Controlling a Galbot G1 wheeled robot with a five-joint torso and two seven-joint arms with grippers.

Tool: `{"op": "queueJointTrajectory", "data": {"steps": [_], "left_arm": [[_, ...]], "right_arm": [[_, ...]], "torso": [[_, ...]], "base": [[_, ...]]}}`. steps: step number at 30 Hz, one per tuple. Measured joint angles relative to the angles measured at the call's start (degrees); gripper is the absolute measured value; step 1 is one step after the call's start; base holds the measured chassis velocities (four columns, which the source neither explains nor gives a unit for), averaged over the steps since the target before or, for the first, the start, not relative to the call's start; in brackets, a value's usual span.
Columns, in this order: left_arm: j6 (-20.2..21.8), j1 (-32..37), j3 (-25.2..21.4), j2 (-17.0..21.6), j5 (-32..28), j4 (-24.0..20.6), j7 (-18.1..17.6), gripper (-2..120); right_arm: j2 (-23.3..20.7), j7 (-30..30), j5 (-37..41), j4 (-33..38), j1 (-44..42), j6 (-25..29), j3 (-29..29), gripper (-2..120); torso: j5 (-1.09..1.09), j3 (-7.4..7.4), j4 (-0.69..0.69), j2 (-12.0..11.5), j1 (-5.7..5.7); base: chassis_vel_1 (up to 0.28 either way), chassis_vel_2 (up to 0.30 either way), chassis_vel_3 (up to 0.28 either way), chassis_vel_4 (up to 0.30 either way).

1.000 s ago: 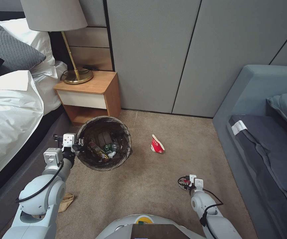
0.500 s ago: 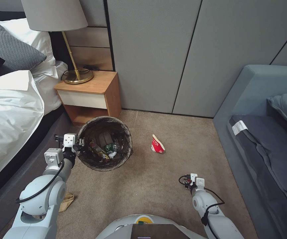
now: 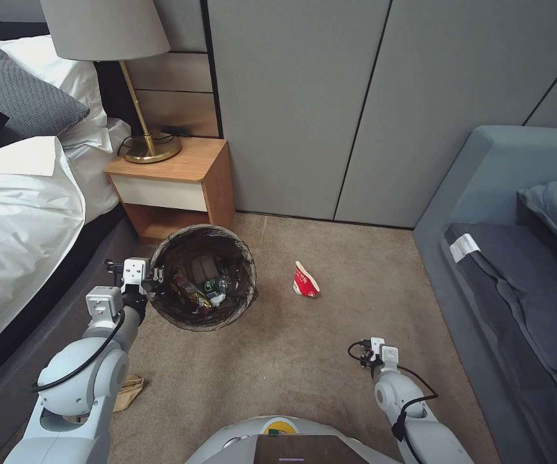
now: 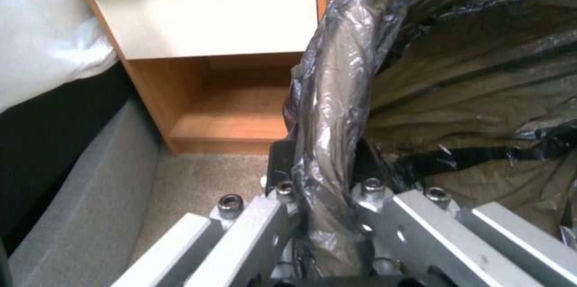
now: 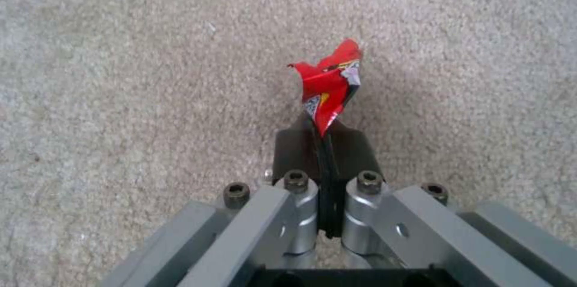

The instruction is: Pick up the trash bin, then pick up the garbage from the floor and place it into the trash bin.

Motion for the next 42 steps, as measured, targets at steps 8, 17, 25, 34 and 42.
{"op": "queueJointTrajectory", "data": {"steps": [8,17,25,34,42], "left_arm": [[0.19,0.1,-0.27,-0.02,0.0,-0.26,0.02,0],[0.32,0.36,-0.36,-0.1,-0.04,-1.16,0.04,0],[0.38,0.27,-0.05,-0.47,0.25,-1.33,-0.02,0],[0.42,-0.06,0.05,-0.54,0.64,-0.64,-0.07,0],[0.45,-0.68,0.16,-0.4,0.85,0.57,-0.11,0]], "right_arm": [[-0.76,0.56,1.16,6.85,-1.94,-1.46,1.4,0],[-3.48,1.74,5.34,25.99,-6.45,-5.29,4.83,0],[-10.4,3.27,15.29,43.3,-4.59,-9.67,5.5,0],[-23.02,-1.56,32.02,49.94,6.05,-7.55,2.95,0],[-35.65,-4.66,48.32,52.94,23.88,-7.93,-3.06,0]], "torso": [[0.01,0.0,0.01,0.0,0.0],[0.0,-0.01,0.0,0.0,0.0],[0.0,-0.01,0.01,0.0,0.0],[0.01,0.0,0.0,0.0,0.0],[0.0,0.0,0.0,0.0,0.0]], "base": [[0.0,0.0,0.0,0.0],[0.0,0.0,0.0,0.0],[0.0,0.0,0.0,0.0],[0.0,0.0,0.0,0.0],[0.0,0.0,0.0,0.0]]}}
